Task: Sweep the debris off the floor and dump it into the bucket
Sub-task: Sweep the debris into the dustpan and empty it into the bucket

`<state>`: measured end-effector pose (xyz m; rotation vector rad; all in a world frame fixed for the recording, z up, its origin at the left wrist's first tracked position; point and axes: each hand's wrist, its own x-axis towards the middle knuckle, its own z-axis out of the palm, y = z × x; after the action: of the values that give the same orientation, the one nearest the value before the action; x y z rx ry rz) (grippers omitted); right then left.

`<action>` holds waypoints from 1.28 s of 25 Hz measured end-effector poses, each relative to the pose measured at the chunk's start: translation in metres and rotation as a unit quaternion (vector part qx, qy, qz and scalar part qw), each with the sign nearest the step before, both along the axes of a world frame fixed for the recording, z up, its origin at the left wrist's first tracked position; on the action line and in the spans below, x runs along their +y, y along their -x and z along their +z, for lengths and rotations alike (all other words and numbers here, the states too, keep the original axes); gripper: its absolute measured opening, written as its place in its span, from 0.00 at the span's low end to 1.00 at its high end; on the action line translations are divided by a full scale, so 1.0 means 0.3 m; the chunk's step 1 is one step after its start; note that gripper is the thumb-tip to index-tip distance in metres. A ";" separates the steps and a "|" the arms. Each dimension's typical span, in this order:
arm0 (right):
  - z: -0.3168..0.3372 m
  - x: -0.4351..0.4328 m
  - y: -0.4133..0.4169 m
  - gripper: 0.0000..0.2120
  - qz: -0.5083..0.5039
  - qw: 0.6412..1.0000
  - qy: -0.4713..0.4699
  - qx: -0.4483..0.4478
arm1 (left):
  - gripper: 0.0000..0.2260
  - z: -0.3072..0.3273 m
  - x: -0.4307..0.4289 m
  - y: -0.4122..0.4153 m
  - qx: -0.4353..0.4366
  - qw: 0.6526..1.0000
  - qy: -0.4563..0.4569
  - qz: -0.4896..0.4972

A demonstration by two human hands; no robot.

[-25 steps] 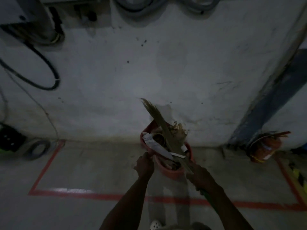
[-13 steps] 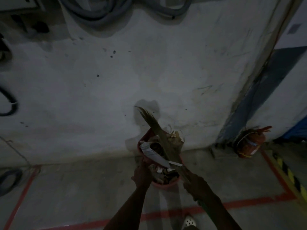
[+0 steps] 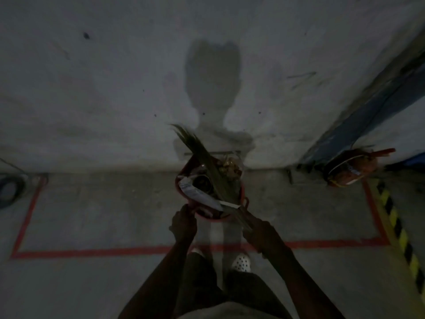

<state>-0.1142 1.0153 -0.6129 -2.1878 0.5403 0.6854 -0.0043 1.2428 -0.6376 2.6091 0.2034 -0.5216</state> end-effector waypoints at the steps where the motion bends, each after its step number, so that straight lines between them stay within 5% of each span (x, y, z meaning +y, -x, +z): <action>1: -0.021 0.001 -0.004 0.35 0.006 1.000 -0.009 0.007 | 0.12 -0.030 0.006 -0.001 0.003 1.000 -0.002 0.004; 9: -0.365 0.046 -0.175 0.38 -0.008 0.997 -0.064 0.038 | 0.04 -0.462 0.047 -0.158 0.052 0.997 -0.050 -0.005; 15: -0.578 0.030 -0.311 0.40 -0.035 0.992 -0.035 0.116 | 0.12 -0.715 -0.020 -0.350 0.110 0.980 -0.124 -0.114; 22: -0.521 0.015 -0.305 0.39 -0.101 0.981 0.005 0.167 | 0.16 -0.694 -0.059 -0.421 0.163 0.949 -0.166 -0.213; 32: -0.450 0.060 -0.180 0.36 -0.125 0.974 0.033 0.184 | 0.18 -0.598 0.048 -0.273 0.157 0.955 -0.168 -0.188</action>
<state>-0.0601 1.0333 -0.7479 -2.0121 1.0239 0.9509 0.0776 1.2573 -0.8169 2.8938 -0.1213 -1.1262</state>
